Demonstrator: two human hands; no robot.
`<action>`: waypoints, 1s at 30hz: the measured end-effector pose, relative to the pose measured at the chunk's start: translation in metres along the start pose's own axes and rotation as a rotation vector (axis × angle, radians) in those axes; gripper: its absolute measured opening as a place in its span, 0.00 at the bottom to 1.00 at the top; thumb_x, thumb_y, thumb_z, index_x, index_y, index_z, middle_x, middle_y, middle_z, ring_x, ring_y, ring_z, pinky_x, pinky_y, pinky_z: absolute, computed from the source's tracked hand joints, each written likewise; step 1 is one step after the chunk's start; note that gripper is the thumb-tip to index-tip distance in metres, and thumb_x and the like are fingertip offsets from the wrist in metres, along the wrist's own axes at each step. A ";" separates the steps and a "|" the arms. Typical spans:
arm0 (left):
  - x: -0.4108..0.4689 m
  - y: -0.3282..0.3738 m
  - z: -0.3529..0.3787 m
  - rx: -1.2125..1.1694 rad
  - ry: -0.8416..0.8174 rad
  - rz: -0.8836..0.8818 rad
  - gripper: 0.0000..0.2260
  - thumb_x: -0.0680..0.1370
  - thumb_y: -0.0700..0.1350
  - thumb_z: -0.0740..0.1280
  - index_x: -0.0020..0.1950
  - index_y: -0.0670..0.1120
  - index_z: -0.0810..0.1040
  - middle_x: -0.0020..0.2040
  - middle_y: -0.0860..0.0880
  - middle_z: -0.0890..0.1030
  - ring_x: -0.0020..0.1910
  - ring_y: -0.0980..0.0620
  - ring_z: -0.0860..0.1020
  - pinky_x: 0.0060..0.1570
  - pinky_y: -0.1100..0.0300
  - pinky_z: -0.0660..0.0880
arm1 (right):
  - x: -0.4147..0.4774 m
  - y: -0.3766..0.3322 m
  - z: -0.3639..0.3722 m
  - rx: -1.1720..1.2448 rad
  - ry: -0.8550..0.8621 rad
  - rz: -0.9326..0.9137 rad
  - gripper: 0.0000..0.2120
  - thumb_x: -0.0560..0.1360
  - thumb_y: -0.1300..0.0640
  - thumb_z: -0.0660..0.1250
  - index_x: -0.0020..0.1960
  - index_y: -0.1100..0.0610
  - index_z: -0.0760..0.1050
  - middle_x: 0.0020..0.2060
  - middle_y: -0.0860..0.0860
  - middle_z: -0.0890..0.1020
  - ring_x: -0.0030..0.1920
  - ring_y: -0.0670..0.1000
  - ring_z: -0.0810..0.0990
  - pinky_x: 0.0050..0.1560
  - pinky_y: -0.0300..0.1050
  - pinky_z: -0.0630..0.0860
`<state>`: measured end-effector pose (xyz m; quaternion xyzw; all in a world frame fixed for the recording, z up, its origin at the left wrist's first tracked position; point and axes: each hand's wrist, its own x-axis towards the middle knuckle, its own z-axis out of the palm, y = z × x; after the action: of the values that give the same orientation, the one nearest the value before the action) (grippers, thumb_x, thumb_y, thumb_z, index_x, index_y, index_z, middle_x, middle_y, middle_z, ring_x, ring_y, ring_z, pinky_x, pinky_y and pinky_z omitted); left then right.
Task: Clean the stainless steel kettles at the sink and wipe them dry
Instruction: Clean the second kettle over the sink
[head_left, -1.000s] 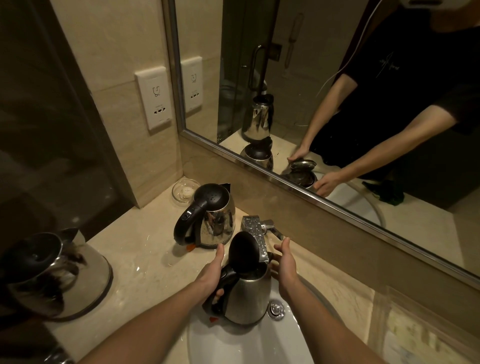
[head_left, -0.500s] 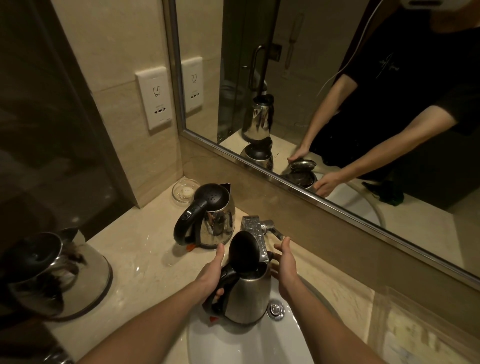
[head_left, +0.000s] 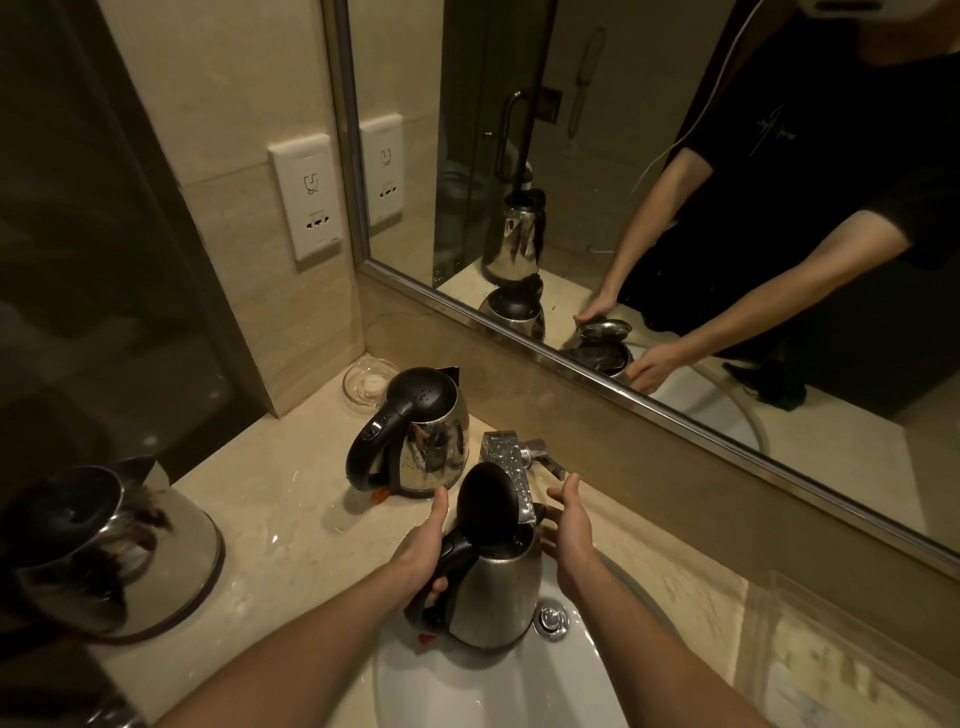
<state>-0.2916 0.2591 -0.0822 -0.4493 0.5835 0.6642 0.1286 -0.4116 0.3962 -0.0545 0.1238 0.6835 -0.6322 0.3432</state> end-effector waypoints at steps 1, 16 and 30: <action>-0.001 0.000 0.000 0.005 0.000 0.000 0.41 0.75 0.75 0.46 0.66 0.45 0.76 0.31 0.44 0.74 0.24 0.50 0.71 0.27 0.59 0.68 | 0.000 0.000 0.000 0.001 -0.003 0.001 0.31 0.79 0.35 0.47 0.67 0.56 0.69 0.58 0.56 0.74 0.52 0.55 0.75 0.50 0.49 0.70; -0.006 0.006 -0.001 0.002 0.022 -0.039 0.41 0.75 0.75 0.46 0.56 0.43 0.80 0.30 0.44 0.74 0.23 0.51 0.70 0.27 0.60 0.68 | -0.001 -0.001 0.002 0.033 -0.014 0.004 0.31 0.79 0.35 0.48 0.66 0.57 0.70 0.56 0.56 0.76 0.48 0.53 0.76 0.45 0.48 0.71; -0.008 0.008 0.000 0.014 0.031 -0.017 0.38 0.77 0.73 0.46 0.65 0.45 0.76 0.32 0.44 0.73 0.26 0.50 0.71 0.28 0.60 0.69 | 0.003 0.000 0.001 0.037 -0.011 -0.006 0.31 0.79 0.35 0.48 0.66 0.57 0.70 0.56 0.56 0.75 0.47 0.53 0.76 0.50 0.49 0.69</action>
<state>-0.2926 0.2598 -0.0707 -0.4636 0.5863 0.6518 0.1283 -0.4132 0.3942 -0.0559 0.1247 0.6702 -0.6464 0.3427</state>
